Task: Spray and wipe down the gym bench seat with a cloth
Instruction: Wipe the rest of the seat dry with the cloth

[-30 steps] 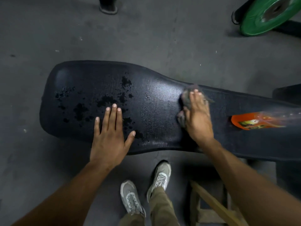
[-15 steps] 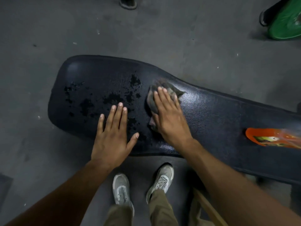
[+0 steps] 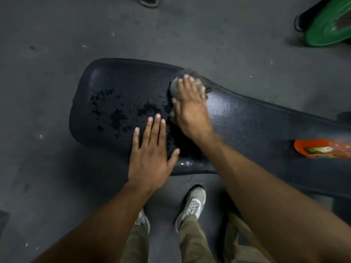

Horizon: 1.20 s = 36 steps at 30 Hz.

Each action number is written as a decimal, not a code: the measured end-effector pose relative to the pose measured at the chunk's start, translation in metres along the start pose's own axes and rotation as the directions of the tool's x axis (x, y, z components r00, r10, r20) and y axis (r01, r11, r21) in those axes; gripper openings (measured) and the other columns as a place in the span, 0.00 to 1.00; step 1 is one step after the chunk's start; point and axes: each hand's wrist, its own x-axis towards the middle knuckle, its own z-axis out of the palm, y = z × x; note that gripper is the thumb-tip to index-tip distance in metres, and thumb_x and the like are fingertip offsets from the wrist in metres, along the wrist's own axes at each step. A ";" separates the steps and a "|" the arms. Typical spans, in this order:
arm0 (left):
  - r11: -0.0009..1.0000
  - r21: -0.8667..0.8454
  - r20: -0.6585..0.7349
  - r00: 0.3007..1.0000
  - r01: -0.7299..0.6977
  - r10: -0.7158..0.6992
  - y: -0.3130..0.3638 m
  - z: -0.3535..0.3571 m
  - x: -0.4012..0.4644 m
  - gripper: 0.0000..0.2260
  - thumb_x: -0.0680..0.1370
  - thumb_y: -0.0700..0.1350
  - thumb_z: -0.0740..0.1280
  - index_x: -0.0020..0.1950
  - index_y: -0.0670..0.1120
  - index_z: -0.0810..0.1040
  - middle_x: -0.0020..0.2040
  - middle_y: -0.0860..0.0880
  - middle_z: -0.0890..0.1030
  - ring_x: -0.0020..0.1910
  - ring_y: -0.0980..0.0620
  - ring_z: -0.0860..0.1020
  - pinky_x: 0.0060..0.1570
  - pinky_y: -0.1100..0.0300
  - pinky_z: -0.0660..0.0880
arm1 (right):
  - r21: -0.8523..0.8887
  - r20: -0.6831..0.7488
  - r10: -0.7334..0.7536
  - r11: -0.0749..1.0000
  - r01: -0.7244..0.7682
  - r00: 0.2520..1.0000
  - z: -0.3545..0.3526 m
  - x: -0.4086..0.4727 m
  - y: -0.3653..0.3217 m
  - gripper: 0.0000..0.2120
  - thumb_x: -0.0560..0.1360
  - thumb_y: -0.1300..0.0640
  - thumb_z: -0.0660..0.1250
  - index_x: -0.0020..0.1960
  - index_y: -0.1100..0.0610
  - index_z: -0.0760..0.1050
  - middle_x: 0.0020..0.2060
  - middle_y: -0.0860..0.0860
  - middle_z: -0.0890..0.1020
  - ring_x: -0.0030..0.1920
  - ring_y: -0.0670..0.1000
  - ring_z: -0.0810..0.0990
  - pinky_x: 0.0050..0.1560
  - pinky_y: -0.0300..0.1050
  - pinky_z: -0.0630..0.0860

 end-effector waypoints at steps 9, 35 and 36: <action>0.998 -0.062 0.007 1.000 -0.022 0.023 -0.003 -0.005 -0.001 0.38 0.82 0.64 0.48 0.83 0.41 0.45 0.85 0.44 0.44 0.84 0.46 0.44 0.80 0.39 0.47 | -0.116 0.011 0.206 0.972 -0.203 0.979 -0.031 -0.103 0.066 0.30 0.84 0.48 0.51 0.84 0.56 0.55 0.84 0.53 0.55 0.84 0.51 0.48 0.83 0.50 0.42; 0.969 -0.197 -0.082 0.982 0.150 -0.169 -0.157 -0.028 0.025 0.38 0.83 0.64 0.52 0.84 0.43 0.43 0.85 0.45 0.42 0.83 0.47 0.42 0.80 0.42 0.41 | 0.017 -0.030 0.083 0.996 -0.082 0.996 0.049 -0.115 -0.086 0.30 0.84 0.50 0.57 0.83 0.57 0.58 0.83 0.52 0.57 0.84 0.51 0.50 0.83 0.54 0.43; 0.969 -0.197 -0.082 0.983 0.147 -0.166 -0.156 -0.027 0.025 0.38 0.83 0.64 0.51 0.84 0.43 0.43 0.85 0.45 0.42 0.83 0.47 0.42 0.81 0.42 0.42 | 0.016 -0.017 0.027 1.000 -0.027 0.999 0.055 -0.122 -0.095 0.30 0.82 0.51 0.59 0.83 0.57 0.59 0.83 0.52 0.58 0.84 0.51 0.51 0.83 0.53 0.42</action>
